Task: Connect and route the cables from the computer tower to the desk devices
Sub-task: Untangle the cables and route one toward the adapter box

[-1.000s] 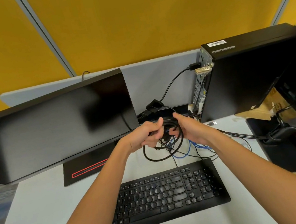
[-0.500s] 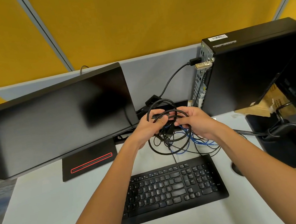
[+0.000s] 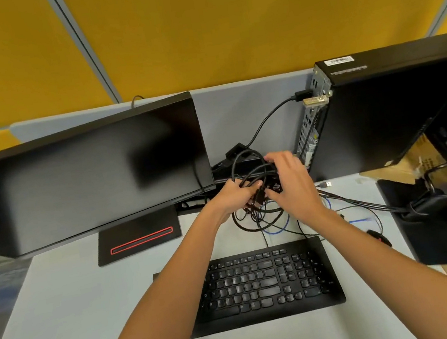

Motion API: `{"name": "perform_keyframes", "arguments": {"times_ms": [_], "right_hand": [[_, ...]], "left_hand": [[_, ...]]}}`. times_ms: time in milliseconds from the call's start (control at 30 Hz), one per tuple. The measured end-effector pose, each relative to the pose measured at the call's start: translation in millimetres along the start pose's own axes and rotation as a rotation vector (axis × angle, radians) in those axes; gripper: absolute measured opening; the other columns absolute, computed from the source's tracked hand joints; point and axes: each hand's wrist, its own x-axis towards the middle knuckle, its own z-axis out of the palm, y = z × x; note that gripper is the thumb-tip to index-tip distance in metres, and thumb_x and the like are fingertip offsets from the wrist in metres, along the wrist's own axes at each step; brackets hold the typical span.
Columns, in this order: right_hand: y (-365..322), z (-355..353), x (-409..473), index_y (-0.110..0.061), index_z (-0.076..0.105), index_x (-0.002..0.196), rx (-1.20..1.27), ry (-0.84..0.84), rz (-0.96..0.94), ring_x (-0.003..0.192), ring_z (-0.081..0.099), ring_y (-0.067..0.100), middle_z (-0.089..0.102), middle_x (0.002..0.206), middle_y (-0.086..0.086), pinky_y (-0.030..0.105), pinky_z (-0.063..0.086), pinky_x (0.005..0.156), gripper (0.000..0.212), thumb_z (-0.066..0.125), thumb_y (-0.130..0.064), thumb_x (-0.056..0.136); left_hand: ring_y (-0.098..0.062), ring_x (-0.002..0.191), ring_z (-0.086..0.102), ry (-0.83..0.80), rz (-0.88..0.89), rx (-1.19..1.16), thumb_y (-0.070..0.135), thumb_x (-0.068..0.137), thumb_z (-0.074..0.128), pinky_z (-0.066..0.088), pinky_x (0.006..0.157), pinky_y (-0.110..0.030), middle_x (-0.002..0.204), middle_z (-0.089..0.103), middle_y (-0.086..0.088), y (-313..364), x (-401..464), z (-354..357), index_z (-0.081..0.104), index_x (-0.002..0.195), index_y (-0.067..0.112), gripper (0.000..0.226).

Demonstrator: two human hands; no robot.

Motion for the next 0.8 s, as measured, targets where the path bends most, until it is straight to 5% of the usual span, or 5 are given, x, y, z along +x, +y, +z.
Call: {"name": "perform_keyframes", "arguments": {"times_ms": [200,367,567,633,800], "right_hand": [[10.7,4.3,-13.2,-0.021,0.063,0.110,-0.271,0.422,-0.275,0.105,0.047,0.026,0.051,0.120,0.005,0.039,0.036,0.090,0.033,0.062,-0.008,0.080],[20.5,1.8,-14.0,-0.019,0.061,0.105,-0.097,0.275,-0.386,0.092,0.052,0.023,0.055,0.109,0.002,0.033,0.038,0.079,0.025,0.046,-0.014,0.086],[21.7,-14.8,-17.8,-0.016,0.070,0.092,0.665,0.179,0.246,0.091,0.067,0.008,0.071,0.094,-0.007,0.024,0.053,0.086,0.014,0.061,-0.006,0.091],[28.4,-18.7,-19.7,-0.017,0.070,0.092,0.859,0.179,0.413,0.096,0.069,0.013,0.073,0.096,-0.005,0.028,0.052,0.092,0.017,0.059,-0.004,0.093],[28.3,-16.1,-16.8,-0.015,0.065,0.096,1.246,0.240,0.756,0.101,0.066,0.013,0.070,0.102,0.004,0.039,0.050,0.100,0.018,0.049,-0.008,0.100]], "left_hand": [[-0.007,0.060,0.051,-0.035,-0.001,-0.020,0.030,0.095,0.057,0.046,0.070,-0.026,0.062,0.058,0.006,9.4,3.7,2.0,0.061,0.070,0.018,0.028],[-0.007,0.068,0.058,0.003,0.091,-0.061,0.025,0.092,0.063,0.046,0.069,-0.025,0.069,0.065,0.006,9.1,5.3,1.1,0.068,0.087,0.021,0.008],[-0.009,0.071,0.069,0.303,0.307,0.087,0.015,0.085,0.070,0.055,0.064,-0.024,0.083,0.071,-0.001,-14.9,14.3,-10.6,0.051,0.126,0.017,0.046],[-0.009,0.074,0.067,0.351,0.342,0.299,0.019,0.089,0.066,0.054,0.073,-0.027,0.085,0.069,0.004,-30.3,11.9,-13.9,0.054,0.123,0.020,0.037],[-0.022,0.079,0.059,0.444,0.411,0.779,0.022,0.098,0.050,0.046,0.063,-0.033,0.090,0.064,-0.003,-47.3,6.9,-0.5,0.054,0.098,0.011,0.012]]}}
